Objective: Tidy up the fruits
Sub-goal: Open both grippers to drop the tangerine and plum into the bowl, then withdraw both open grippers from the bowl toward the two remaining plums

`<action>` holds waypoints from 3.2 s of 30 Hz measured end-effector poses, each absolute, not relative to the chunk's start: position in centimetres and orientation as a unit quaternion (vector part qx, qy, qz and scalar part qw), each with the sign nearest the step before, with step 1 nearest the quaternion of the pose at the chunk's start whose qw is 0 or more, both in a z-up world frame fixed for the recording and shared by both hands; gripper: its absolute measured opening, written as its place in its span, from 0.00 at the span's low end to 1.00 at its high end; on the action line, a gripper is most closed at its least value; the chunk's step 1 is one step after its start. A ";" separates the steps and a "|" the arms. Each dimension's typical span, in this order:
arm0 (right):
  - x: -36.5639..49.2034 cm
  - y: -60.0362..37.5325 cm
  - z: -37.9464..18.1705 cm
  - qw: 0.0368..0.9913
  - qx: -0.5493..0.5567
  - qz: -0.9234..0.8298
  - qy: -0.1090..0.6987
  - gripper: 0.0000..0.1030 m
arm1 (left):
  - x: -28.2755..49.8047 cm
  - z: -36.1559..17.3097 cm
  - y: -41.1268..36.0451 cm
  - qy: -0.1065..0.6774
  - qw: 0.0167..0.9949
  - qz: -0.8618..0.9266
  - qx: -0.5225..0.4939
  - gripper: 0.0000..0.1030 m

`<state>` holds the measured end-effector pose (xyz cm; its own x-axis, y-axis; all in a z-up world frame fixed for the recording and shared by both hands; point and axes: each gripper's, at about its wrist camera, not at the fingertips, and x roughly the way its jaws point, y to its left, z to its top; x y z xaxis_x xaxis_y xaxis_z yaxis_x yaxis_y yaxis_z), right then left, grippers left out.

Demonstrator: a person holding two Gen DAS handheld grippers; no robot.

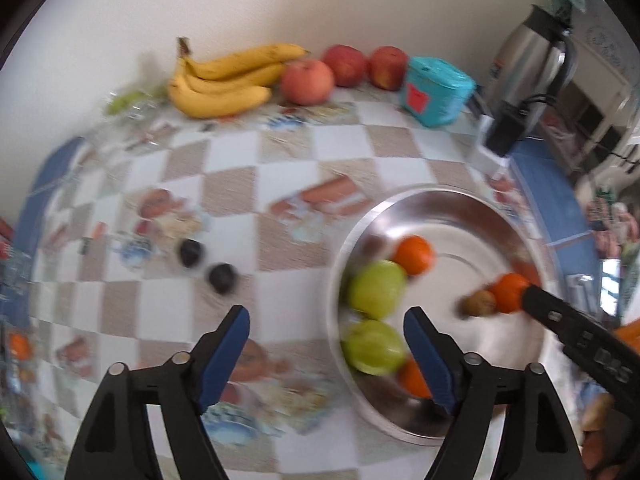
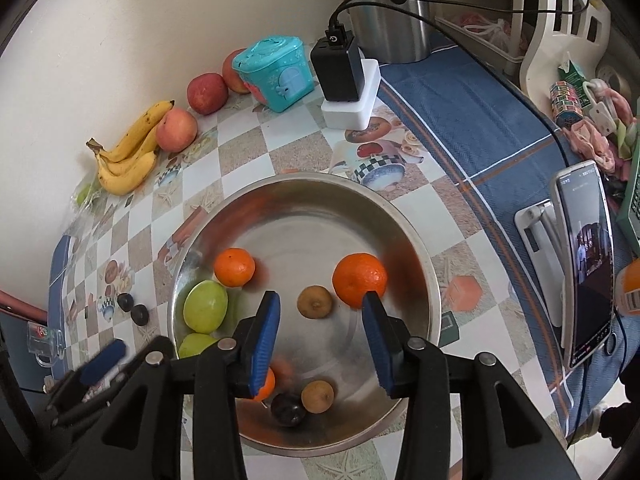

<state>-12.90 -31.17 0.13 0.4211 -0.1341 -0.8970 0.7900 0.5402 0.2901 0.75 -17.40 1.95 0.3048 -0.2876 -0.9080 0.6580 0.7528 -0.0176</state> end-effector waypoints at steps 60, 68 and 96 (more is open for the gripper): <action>-4.1 -22.8 1.4 0.834 0.303 -0.202 0.416 0.92 | 12.0 1.8 -6.1 0.512 0.824 -0.240 0.036 1.00; -0.8 -19.9 1.1 0.842 0.286 -0.169 0.425 0.92 | 14.3 1.4 -2.5 0.525 0.826 -0.204 -0.013 0.99; 5.2 -14.3 -0.8 0.850 0.251 -0.115 0.448 0.92 | 18.0 -0.1 2.3 0.518 0.836 -0.168 -0.059 1.00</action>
